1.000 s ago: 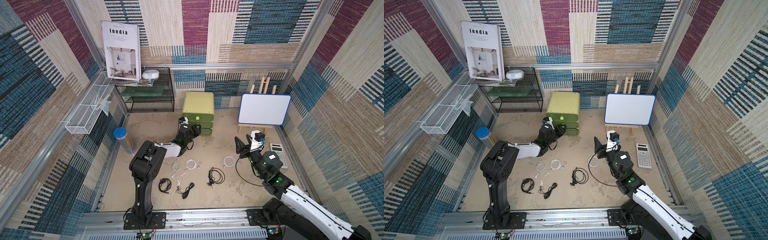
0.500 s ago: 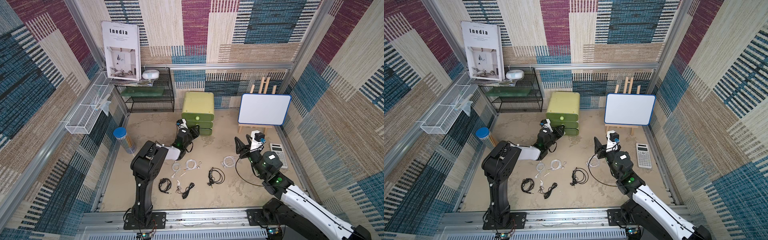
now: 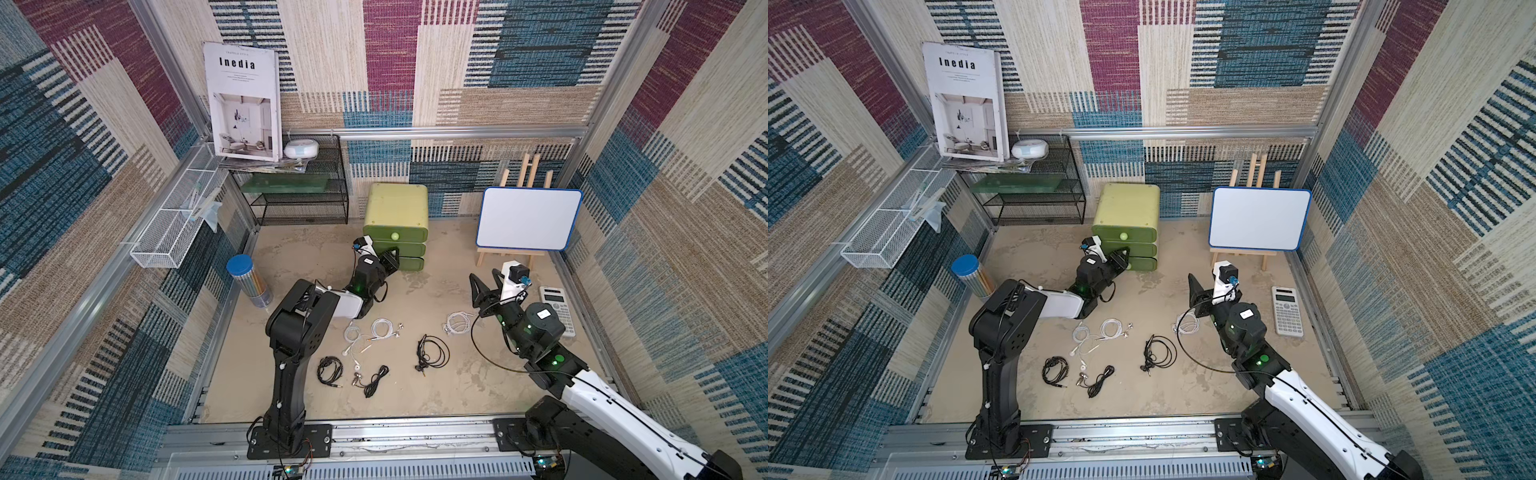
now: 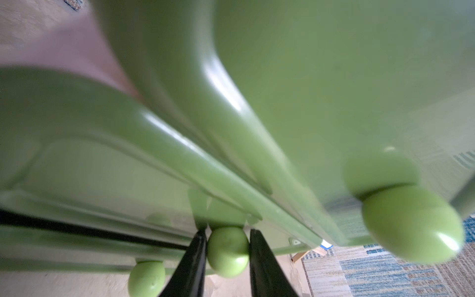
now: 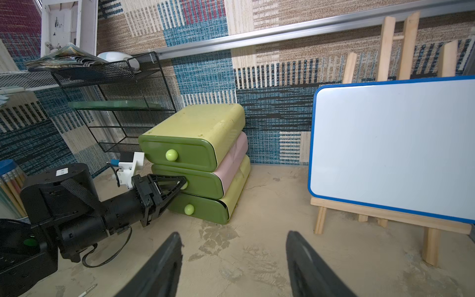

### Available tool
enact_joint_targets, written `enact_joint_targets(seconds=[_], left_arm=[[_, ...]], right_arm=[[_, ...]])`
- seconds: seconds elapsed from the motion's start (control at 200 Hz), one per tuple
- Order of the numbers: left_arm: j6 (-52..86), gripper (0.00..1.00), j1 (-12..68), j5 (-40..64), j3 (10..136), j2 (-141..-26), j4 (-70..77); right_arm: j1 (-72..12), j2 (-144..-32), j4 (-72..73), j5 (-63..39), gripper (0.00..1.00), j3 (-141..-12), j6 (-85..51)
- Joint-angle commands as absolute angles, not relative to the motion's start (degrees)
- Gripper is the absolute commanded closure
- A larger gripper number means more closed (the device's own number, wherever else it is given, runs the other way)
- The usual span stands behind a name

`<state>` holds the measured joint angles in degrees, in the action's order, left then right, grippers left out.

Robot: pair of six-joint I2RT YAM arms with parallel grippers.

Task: Place the wired earphones into the drawer by color
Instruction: Open the drawer in the storage box.

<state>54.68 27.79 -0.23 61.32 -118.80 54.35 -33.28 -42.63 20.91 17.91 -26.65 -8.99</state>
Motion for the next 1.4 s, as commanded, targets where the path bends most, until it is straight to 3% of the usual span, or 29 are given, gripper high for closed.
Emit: enact_joint_targets(seconds=[0.0,0.306,1.397], left_arm=[[54.30,0.71,27.76,-0.44,61.87,-119.01,55.99],[54.35,0.79,27.77,-0.09,61.62,-118.87,56.30],[53.37,0.81,30.14,-2.46,51.64,-109.48,57.43]], right_arm=[[-33.34,-42.45,22.06,18.60,0.32,-26.54,-8.69],[-33.31,-42.54,22.15,18.63,0.32,-26.48,-8.69],[-33.29,-42.63,22.32,18.44,0.32,-26.39,-8.70]])
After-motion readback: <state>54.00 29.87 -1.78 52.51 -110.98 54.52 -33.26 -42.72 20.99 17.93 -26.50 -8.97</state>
